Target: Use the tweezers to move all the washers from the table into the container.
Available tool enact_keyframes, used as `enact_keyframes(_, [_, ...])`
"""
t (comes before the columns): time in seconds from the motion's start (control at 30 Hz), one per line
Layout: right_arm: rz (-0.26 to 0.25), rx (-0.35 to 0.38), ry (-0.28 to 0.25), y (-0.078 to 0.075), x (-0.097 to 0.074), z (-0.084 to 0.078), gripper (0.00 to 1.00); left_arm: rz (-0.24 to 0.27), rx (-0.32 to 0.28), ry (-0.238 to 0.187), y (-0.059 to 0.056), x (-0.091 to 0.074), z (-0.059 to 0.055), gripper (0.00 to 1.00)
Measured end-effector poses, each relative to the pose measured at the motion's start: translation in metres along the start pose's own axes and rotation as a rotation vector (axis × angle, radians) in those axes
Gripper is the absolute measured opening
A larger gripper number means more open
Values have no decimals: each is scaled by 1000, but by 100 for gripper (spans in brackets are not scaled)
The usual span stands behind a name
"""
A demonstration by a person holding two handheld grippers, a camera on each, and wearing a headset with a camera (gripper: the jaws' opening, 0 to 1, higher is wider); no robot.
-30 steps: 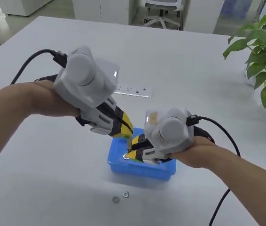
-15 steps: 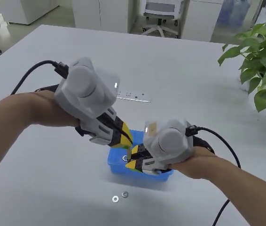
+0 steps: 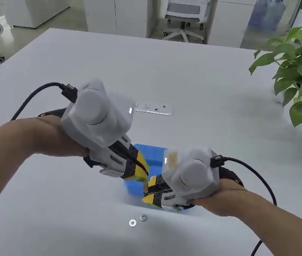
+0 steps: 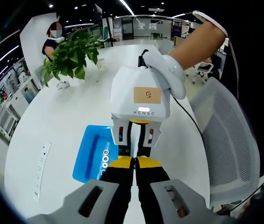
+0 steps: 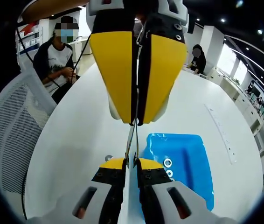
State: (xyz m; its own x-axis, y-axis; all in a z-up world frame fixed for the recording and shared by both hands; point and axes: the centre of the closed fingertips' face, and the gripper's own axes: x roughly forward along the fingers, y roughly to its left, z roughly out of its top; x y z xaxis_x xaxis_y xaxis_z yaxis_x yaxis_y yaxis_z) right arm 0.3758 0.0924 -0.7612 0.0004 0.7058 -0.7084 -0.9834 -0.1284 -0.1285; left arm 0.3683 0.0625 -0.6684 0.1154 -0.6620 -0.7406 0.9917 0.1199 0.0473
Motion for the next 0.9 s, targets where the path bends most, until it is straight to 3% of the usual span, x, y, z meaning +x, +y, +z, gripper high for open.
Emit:
enact_keyframes(0.47, [35, 13, 8, 19, 14, -11, 11, -32, -33, 7, -15, 13, -13, 5])
enact_keyframes(0.9, [56, 18, 18, 28, 24, -21, 11, -51, -57, 19, -15, 25, -29, 5])
